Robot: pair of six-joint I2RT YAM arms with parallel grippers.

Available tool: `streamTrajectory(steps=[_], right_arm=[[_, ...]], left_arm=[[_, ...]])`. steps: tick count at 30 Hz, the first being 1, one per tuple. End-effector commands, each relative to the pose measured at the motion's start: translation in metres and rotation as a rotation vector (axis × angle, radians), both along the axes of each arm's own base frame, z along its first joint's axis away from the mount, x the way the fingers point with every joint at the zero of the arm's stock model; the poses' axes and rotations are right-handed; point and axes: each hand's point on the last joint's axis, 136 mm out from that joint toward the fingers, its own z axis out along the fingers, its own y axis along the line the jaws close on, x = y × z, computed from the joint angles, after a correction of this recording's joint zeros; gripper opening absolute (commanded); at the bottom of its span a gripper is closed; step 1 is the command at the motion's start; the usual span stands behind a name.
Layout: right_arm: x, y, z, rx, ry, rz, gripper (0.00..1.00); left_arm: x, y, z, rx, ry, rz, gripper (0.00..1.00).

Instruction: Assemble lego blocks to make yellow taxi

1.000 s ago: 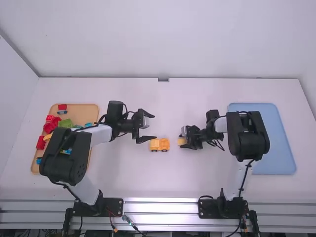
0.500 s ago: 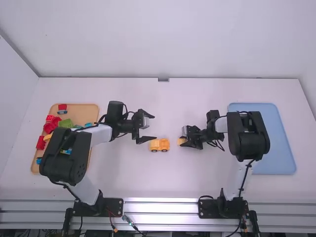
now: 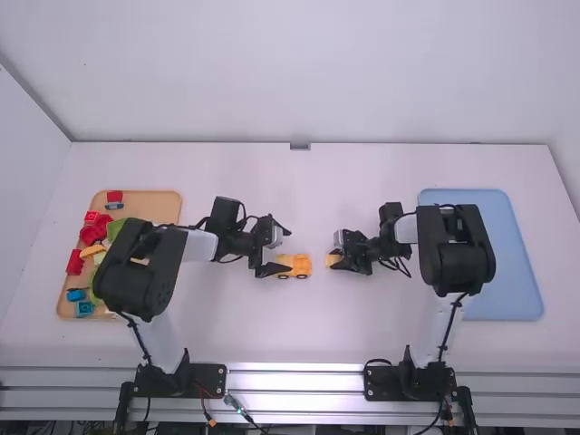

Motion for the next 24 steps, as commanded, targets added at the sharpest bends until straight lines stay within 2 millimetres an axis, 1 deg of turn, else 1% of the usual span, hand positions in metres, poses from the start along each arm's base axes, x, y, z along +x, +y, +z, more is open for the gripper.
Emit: streamTrajectory(steps=[1, 2, 3, 4, 7, 10, 12, 15, 17, 19, 24], right_arm=[[-0.001, 0.000, 0.004, 0.009, 0.011, -0.007, 0.27], [0.000, 0.001, 0.010, 0.021, 0.003, -0.007, 0.28], [0.000, 0.002, 0.011, 0.025, 0.002, -0.007, 0.28], [0.000, 0.002, 0.016, 0.030, -0.002, -0.007, 0.33], [-0.001, 0.002, 0.025, 0.032, -0.007, -0.007, 0.32], [-0.002, 0.003, 0.036, 0.033, -0.015, -0.004, 0.32], [-0.003, 0.005, 0.041, 0.029, -0.027, 0.006, 0.31], [-0.007, 0.012, 0.050, 0.032, -0.043, 0.029, 0.31], [-0.009, 0.017, 0.053, 0.033, -0.054, 0.045, 0.31], [-0.011, 0.026, 0.054, 0.041, -0.072, 0.074, 0.30], [-0.009, 0.040, 0.054, 0.033, -0.041, 0.058, 0.29]], left_arm=[[-0.009, -0.003, -0.011, -0.003, 0.032, -0.023, 0.99], [-0.010, -0.003, -0.017, 0.004, 0.050, -0.023, 0.99], [-0.011, -0.003, -0.019, 0.006, 0.056, -0.024, 0.99], [-0.015, -0.004, -0.020, 0.010, 0.060, -0.037, 0.99], [-0.021, -0.006, -0.023, 0.022, 0.044, -0.065, 0.99], [-0.021, -0.002, -0.031, 0.061, 0.036, -0.053, 0.99], [-0.021, 0.001, -0.038, 0.086, 0.041, -0.025, 0.99], [-0.026, 0.003, -0.042, 0.077, 0.025, -0.008, 0.99], [-0.027, 0.004, -0.045, 0.078, 0.009, 0.009, 0.99], [-0.025, 0.008, -0.050, 0.092, -0.006, 0.064, 0.99], [-0.025, 0.009, -0.050, 0.077, -0.037, 0.107, 0.99]])
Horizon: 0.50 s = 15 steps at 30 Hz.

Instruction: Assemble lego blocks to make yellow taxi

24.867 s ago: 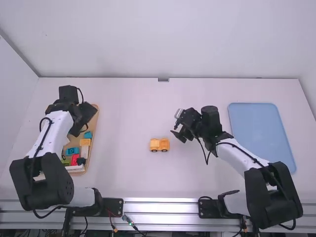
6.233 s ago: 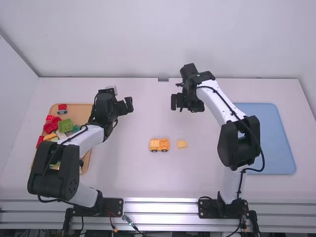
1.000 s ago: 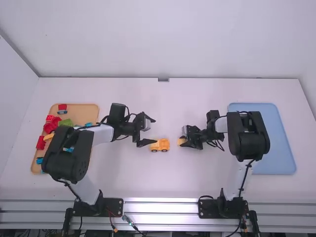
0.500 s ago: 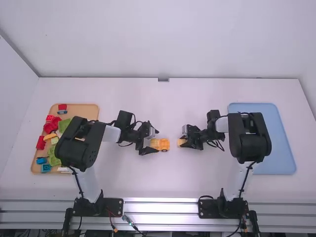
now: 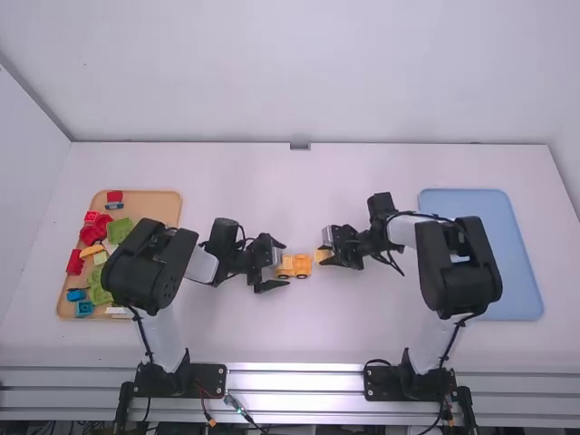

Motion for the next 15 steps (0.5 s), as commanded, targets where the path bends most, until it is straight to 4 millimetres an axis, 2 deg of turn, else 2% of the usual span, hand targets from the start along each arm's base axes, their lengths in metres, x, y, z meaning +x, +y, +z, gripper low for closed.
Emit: streamTrajectory(steps=[1, 8, 12, 15], right_arm=[[-0.002, 0.007, 0.006, 0.005, 0.039, -0.022, 0.30], [-0.011, 0.025, 0.008, 0.014, 0.021, 0.039, 0.28], [-0.015, 0.030, 0.008, 0.015, 0.021, 0.056, 0.26], [-0.015, 0.032, 0.008, 0.013, 0.024, 0.052, 0.25]], left_arm=[[-0.005, 0.000, -0.006, 0.005, 0.047, 0.029, 0.99], [0.010, -0.004, -0.012, 0.005, 0.100, 0.021, 0.99], [0.008, -0.014, -0.014, -0.034, 0.123, -0.055, 0.99], [0.011, -0.015, -0.020, -0.026, 0.150, -0.049, 1.00]])
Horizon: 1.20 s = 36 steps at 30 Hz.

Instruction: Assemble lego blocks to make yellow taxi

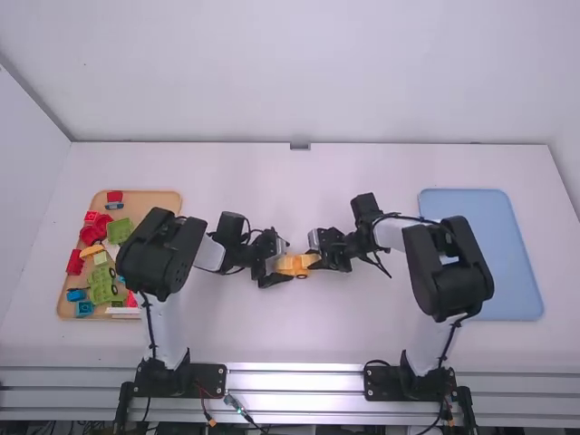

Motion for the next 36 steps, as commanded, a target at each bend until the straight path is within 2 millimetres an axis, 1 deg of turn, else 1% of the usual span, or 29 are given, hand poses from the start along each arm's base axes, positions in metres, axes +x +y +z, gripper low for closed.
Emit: streamTrajectory(steps=[1, 3, 6, 10, 12, 14, 17, 20, 22, 28, 31, 36], right_arm=[[0.000, 0.004, 0.007, 0.010, 0.010, -0.011, 0.25], [0.001, 0.007, 0.008, 0.013, 0.019, -0.024, 0.25], [0.000, 0.010, 0.006, 0.011, 0.002, -0.015, 0.25], [0.001, 0.015, 0.003, 0.015, 0.012, -0.039, 0.25], [0.005, 0.016, 0.000, 0.002, 0.026, -0.075, 0.25], [0.004, 0.018, 0.000, 0.000, 0.034, -0.081, 0.25], [0.003, 0.018, -0.002, 0.002, 0.037, -0.080, 0.24], [0.001, 0.019, -0.002, 0.000, 0.044, -0.079, 0.22], [0.003, 0.017, -0.005, -0.018, 0.062, -0.104, 0.22], [0.002, 0.020, -0.012, -0.022, 0.074, -0.104, 0.21], [0.007, 0.023, -0.016, -0.020, 0.108, -0.139, 0.21], [0.007, 0.023, -0.018, -0.022, 0.111, -0.138, 0.20]], left_arm=[[-0.007, -0.006, -0.005, -0.019, 0.032, -0.036, 0.98], [-0.009, -0.006, -0.005, -0.021, 0.026, -0.037, 0.88], [-0.011, -0.006, -0.006, -0.022, -0.006, -0.045, 0.81], [-0.013, -0.005, -0.006, -0.026, -0.032, -0.047, 0.77], [-0.014, -0.005, -0.006, -0.028, -0.041, -0.047, 0.74], [-0.014, -0.005, -0.005, -0.029, -0.046, -0.047, 0.71], [-0.012, -0.005, -0.004, -0.030, -0.051, -0.047, 0.71], [-0.011, -0.006, -0.004, -0.032, -0.055, -0.047, 0.67], [-0.010, -0.006, -0.003, -0.032, -0.056, -0.046, 0.60], [-0.009, -0.006, -0.003, -0.032, -0.059, -0.047, 0.58], [-0.010, -0.006, -0.003, -0.031, -0.055, -0.047, 0.57], [-0.010, -0.006, -0.003, -0.031, -0.055, -0.047, 0.57]])
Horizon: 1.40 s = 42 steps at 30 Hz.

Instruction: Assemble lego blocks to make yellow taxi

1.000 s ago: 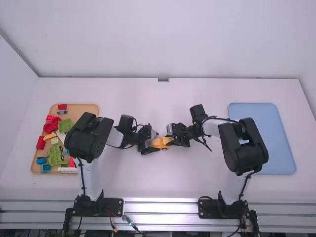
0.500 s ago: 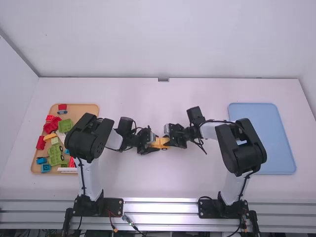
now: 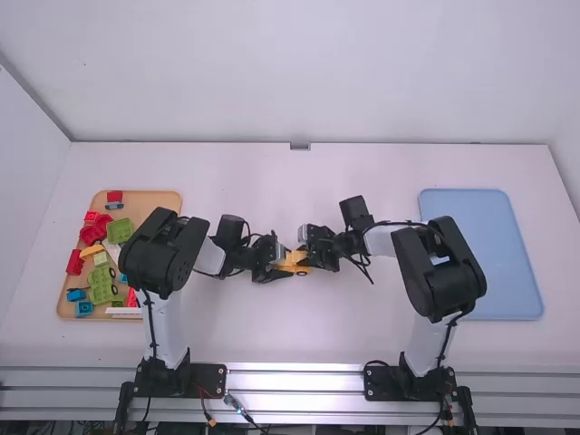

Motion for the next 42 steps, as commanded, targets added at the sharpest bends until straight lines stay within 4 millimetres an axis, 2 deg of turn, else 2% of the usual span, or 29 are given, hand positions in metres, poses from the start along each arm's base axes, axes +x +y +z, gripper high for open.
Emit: streamTrajectory(steps=[1, 18, 31, 35, 42], right_arm=[[-0.005, -0.001, -0.007, -0.008, 0.048, -0.010, 0.20], [-0.004, -0.010, -0.020, -0.088, 0.045, -0.034, 0.14], [0.003, -0.019, -0.019, -0.081, 0.052, -0.066, 0.12], [0.000, -0.013, -0.015, -0.058, 0.047, -0.044, 0.13], [-0.005, -0.007, -0.025, -0.125, 0.006, -0.015, 0.12]], left_arm=[[-0.005, -0.004, -0.002, -0.012, 0.010, -0.025, 0.57], [-0.003, -0.004, -0.001, -0.015, 0.010, -0.022, 0.56], [-0.003, -0.004, -0.001, -0.015, 0.010, -0.022, 0.56], [-0.003, -0.004, -0.001, -0.015, 0.010, -0.022, 0.56], [-0.005, -0.005, -0.001, -0.015, 0.012, -0.029, 0.56]])
